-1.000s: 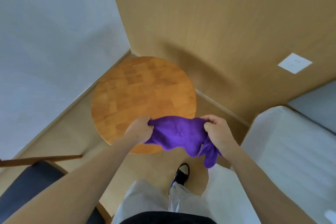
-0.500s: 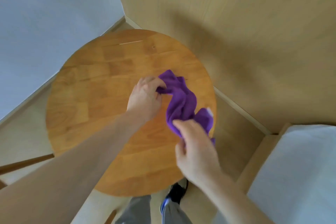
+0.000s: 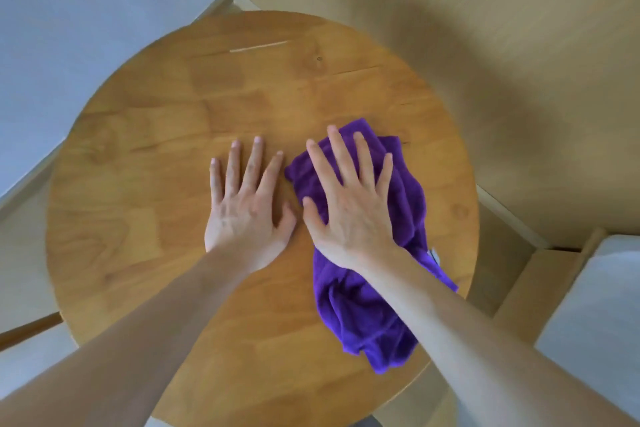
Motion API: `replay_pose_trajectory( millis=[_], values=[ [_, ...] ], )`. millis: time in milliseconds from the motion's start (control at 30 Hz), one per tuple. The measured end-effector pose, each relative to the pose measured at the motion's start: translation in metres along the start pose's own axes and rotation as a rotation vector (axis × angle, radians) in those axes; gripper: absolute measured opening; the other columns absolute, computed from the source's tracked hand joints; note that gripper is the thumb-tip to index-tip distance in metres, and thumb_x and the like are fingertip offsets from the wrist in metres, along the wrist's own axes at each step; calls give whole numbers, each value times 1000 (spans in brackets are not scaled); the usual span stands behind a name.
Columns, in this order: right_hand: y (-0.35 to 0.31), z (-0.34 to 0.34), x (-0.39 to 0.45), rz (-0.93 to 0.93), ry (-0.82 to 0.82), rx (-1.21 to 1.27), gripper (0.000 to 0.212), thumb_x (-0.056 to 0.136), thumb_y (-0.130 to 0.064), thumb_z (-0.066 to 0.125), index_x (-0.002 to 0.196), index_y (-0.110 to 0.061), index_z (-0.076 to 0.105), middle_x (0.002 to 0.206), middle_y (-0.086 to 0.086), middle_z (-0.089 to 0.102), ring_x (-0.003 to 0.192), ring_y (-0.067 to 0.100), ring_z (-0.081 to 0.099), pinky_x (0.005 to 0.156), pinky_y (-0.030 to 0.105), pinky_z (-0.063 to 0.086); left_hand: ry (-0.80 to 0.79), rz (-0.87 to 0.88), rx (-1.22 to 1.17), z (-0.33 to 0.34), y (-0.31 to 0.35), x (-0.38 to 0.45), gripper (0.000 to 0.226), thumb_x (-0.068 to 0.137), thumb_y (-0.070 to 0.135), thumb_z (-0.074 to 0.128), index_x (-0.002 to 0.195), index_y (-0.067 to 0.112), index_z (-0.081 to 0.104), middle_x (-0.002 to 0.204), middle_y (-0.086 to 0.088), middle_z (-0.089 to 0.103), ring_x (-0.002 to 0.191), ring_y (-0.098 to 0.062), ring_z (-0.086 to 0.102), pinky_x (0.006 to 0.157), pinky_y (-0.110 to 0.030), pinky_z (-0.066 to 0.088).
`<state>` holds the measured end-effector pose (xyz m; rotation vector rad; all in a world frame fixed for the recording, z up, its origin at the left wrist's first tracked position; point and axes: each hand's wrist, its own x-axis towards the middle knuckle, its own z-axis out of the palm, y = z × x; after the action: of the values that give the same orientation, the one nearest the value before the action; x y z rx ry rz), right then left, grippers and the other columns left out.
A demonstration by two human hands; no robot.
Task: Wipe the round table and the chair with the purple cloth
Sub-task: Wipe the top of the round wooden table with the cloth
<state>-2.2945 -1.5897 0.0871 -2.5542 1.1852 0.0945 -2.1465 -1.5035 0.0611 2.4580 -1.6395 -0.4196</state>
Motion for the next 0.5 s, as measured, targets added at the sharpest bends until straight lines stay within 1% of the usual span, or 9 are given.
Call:
replay_pose_trajectory(
  millis=[100,167,233,300,367,433,467,500],
  values=[
    [-5,21,8,29,-110,-180,75,97,-49,29,164,-21,11,173,0,-1,158,34,-2,119,71,2,-2,-18,4,3,-2,2,71,90,40,37,158,24,27,170,-3,10,157,-30,-2,125,-55,2],
    [-7,23,1,-43,-131,-204,73,98,-45,26,164,-19,10,173,-1,-1,158,32,-3,119,71,4,-23,-31,12,-1,-1,2,71,89,38,35,158,24,27,170,-3,10,157,-29,-2,125,-54,3],
    [-5,21,-14,-145,-136,-189,70,99,-41,32,164,-19,16,172,-2,5,158,30,1,118,71,9,-57,-37,15,-5,1,3,75,85,36,37,158,24,29,170,-3,10,157,-28,-1,126,-53,3],
    [4,18,-33,-229,-167,-181,68,98,-38,39,162,-19,25,171,-3,13,158,28,7,117,71,15,-77,-42,10,-10,1,2,78,81,35,38,158,24,29,170,-2,10,157,-28,-1,126,-53,4],
    [22,15,-46,-327,-194,-216,70,94,-35,46,160,-20,31,171,-4,16,158,27,11,116,71,18,-85,-48,8,-12,-1,4,77,83,34,36,158,24,29,170,-1,9,157,-27,-1,126,-52,4],
    [48,7,-51,-450,-213,-258,72,91,-33,49,160,-21,33,171,-5,17,157,26,14,117,70,19,-83,-44,8,-9,0,3,74,84,32,35,158,24,30,170,-1,11,157,-28,1,126,-53,5],
    [61,3,-46,-480,-209,-261,73,90,-33,50,160,-21,34,170,-6,17,157,25,15,118,69,18,-79,-40,8,-8,-1,3,74,85,32,36,158,23,31,170,-2,13,157,-29,3,125,-53,6],
    [72,-2,-38,-468,-202,-261,73,89,-32,49,160,-22,32,170,-6,17,157,24,15,118,68,18,-73,-36,9,-7,-1,3,74,84,32,37,157,23,31,169,-2,14,157,-30,5,125,-54,7]
  ],
)
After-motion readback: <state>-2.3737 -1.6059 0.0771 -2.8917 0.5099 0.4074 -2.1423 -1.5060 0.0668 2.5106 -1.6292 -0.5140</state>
